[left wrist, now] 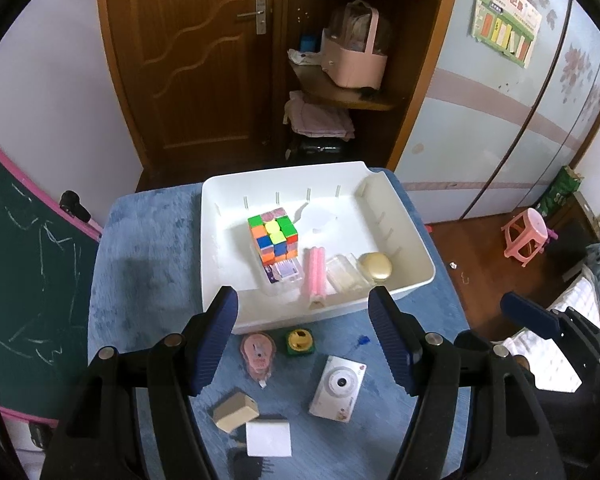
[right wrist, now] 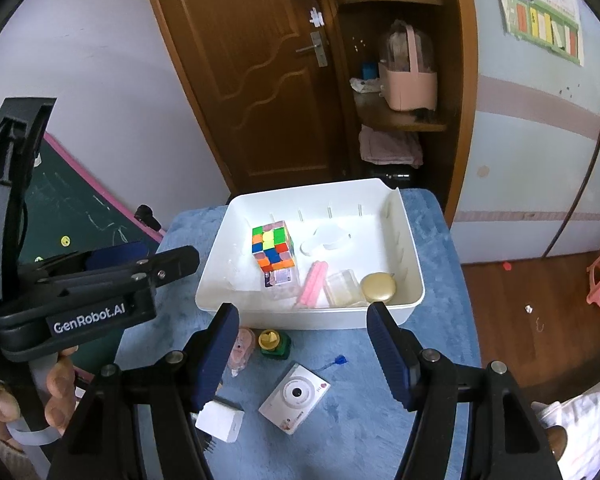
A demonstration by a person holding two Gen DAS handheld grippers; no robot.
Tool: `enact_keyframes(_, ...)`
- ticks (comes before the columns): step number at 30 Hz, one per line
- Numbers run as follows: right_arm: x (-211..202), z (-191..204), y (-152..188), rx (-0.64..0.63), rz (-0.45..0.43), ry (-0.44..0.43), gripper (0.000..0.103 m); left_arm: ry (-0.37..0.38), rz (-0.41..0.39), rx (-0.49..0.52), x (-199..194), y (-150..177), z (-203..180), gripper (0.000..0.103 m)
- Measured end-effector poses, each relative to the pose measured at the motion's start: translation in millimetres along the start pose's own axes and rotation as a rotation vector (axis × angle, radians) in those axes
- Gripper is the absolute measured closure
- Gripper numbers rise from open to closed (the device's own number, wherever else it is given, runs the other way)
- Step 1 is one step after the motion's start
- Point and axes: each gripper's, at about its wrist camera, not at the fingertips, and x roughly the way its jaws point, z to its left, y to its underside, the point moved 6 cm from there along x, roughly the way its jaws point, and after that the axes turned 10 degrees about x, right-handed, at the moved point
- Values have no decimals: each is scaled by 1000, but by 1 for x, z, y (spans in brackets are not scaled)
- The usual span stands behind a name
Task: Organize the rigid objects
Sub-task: 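Lift both tools away from the white tray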
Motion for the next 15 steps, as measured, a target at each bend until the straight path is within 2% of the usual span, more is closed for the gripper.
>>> enact_keyframes(4,-9,-1,4,-5,-13,-3,29,12,-3,-10,-6,7,-4,32)
enact_keyframes(15,-18,-5,15,-21,-17,-2,29,26,-12,-10,-15,27,-11,31)
